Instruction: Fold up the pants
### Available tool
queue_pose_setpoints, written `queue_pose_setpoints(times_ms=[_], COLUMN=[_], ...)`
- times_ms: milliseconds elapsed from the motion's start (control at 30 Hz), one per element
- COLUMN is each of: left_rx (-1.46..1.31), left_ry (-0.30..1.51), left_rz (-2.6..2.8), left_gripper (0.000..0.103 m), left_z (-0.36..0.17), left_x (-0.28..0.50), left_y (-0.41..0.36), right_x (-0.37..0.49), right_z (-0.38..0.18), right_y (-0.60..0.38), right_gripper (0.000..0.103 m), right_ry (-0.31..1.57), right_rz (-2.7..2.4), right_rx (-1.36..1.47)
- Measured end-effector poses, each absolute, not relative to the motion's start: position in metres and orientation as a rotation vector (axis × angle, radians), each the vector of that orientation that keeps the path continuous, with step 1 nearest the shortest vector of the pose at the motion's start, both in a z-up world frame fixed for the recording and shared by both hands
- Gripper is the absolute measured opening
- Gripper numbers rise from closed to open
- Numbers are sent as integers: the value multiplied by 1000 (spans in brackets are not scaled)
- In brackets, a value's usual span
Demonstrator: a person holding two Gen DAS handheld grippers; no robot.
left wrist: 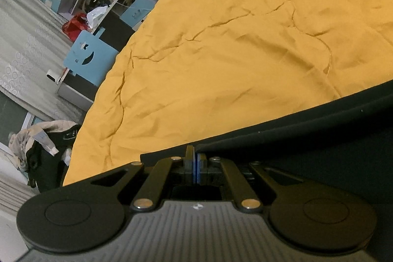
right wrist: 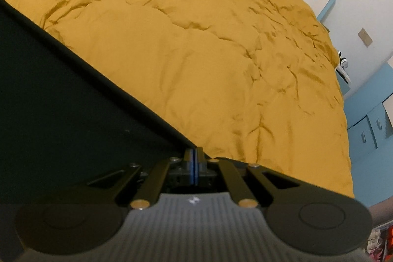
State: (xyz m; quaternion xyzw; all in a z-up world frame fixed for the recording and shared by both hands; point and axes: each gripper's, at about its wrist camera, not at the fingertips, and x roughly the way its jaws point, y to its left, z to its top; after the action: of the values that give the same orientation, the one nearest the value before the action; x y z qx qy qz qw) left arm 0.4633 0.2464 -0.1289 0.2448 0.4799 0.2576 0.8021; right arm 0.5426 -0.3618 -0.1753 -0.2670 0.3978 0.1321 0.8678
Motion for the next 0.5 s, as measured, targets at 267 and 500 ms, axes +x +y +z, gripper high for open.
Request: queue_pose_setpoints(times_ms=[267, 500], left_rx=[522, 449], left_ry=[1027, 914], left_rz=[540, 534], left_gripper=[10, 36], left_z=[-131, -111], left_x=[470, 454], left_y=[245, 248], right_x=[542, 531], right_z=[-175, -159], right_y=[-363, -372], right_gripper=[0, 39], right_ry=[824, 767], right_rz=[258, 203], right_rx=[-520, -449])
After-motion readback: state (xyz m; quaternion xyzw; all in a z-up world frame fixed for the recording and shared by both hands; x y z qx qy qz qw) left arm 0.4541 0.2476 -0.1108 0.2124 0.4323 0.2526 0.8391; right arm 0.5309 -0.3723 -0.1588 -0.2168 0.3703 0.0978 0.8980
